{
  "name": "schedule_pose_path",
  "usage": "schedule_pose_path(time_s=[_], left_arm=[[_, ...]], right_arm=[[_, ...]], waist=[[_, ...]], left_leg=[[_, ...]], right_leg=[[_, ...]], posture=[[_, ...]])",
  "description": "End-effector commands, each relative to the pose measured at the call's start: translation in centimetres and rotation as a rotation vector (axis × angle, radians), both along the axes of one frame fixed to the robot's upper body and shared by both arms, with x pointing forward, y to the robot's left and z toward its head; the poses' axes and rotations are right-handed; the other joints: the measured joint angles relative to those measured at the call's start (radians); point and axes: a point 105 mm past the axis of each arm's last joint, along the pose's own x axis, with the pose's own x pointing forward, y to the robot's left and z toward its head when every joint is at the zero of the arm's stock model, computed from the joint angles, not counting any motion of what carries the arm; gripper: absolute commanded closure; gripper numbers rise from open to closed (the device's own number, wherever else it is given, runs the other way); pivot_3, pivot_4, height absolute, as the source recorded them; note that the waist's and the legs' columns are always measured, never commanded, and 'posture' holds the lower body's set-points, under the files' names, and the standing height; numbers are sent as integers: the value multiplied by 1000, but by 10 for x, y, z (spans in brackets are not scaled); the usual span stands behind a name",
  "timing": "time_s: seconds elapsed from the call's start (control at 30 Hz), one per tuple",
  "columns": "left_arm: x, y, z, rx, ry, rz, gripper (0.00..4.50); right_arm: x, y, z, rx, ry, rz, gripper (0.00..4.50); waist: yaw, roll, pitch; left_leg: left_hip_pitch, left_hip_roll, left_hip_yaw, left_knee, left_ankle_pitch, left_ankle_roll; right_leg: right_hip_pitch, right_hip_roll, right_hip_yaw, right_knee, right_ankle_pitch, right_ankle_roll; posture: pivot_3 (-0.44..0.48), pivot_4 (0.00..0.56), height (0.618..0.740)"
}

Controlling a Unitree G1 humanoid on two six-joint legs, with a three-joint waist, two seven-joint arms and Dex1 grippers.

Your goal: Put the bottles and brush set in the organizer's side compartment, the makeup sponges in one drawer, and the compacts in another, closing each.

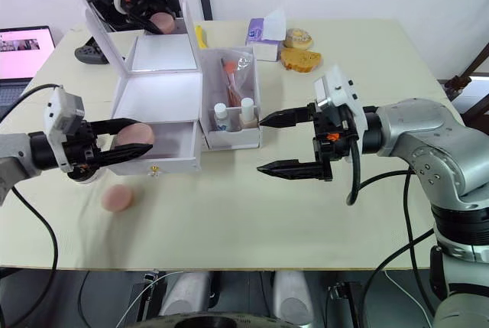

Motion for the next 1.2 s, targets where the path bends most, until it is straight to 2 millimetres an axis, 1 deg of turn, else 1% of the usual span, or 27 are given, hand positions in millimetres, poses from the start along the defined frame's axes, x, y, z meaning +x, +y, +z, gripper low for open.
schedule_pose_path(time_s=[0.03, 0.17, 0.27, 0.3, 0.47, 0.63, 0.73, 0.87, 0.93, 0.97, 1.07, 1.1, 1.2], left_arm=[[2, 6, 14, 13, -79, 30, 1822], [1, 9, 15, 15, -82, 33, 1822], [2, 13, 24, -4, -110, 54, 321], [2, 13, 27, -9, -118, 54, 20], [0, 8, 39, -36, -158, 42, 20], [-11, -1, 51, -84, -156, -3, 20], [-19, 2, 54, -120, -138, -3, 20], [-31, 18, 55, -142, -124, 47, 20], [-37, 30, 55, -158, -128, 89, 20], [-42, 39, 53, -162, -139, 123, 20], [-55, 69, 41, -152, -132, 244, 20], [-60, 83, 35, -154, -137, 308, 20], [-84, 115, 11, -139, -115, 460, 20]], right_arm=[[-2, 1, 10, 9, -56, 10, 0], [-1, 1, 9, 5, -60, 6, 0], [-1, 0, 8, 4, -61, 5, 0], [-1, 0, 8, 4, -60, 5, 0], [0, 0, 7, 4, -60, 7, 0], [1, 1, 7, 3, -61, 19, 0], [2, 1, 7, 2, -57, 30, 0], [8, -4, 8, -12, -60, 18, 0], [14, -8, 7, -23, -67, -1, 0], [20, -10, 6, -34, -69, -21, 0], [37, -15, 2, -60, -93, -82, 0], [45, -17, 3, -48, -115, -107, 0], [66, -28, 5, -9, -151, -178, 0]], waist=[[0, 0, 0], [0, 0, 0], [0, 0, 0], [0, 0, 0], [0, 0, 0], [-3, 0, 0], [-6, 0, 0], [-8, 0, 0], [-5, 0, 0], [-4, 0, 0], [-9, 0, 0], [-7, 0, 0], [-11, 0, 0]], left_leg=[[0, 0, 0, 0, 0, 0], [0, 0, 0, 0, 0, 0], [0, 0, 0, 0, 0, 0], [0, 0, 0, 0, 0, 0], [0, 0, 0, 1, 0, 0], [0, 0, 0, 0, 0, 0], [0, 0, 0, 0, 0, 0], [1, 0, 0, 0, 0, 0], [1, 0, 0, 0, 0, 0], [1, 0, 0, 0, 0, 0], [1, 0, 0, 0, 0, 0], [1, 0, 1, 0, 0, 0], [1, 0, 1, 0, 0, 0]], right_leg=[[0, 0, 0, 0, 0, 0], [0, 0, 0, 0, 0, 0], [0, 0, 0, 0, 0, 0], [0, 0, 0, 0, 0, 0], [0, 0, 0, 0, 0, 0], [0, 0, 0, 0, 0, 0], [0, 0, 0, 1, 0, 0], [0, 0, 0, 1, 0, 0], [0, 0, 0, 1, 0, 0], [0, 0, 0, 1, 0, 0], [0, 0, 0, 0, 0, -1], [0, 0, 0, 0, -1, -2], [0, 0, 0, 0, -2, -3]], posture=[[0, 150, 740], [0, 150, 740], [0, 150, 740], [0, 150, 740], [0, 150, 740], [0, 150, 740], [0, 150, 740], [0, 150, 740], [0, 150, 740], [0, 150, 740], [0, 150, 740], [0, 150, 740], [0, 150, 740]])
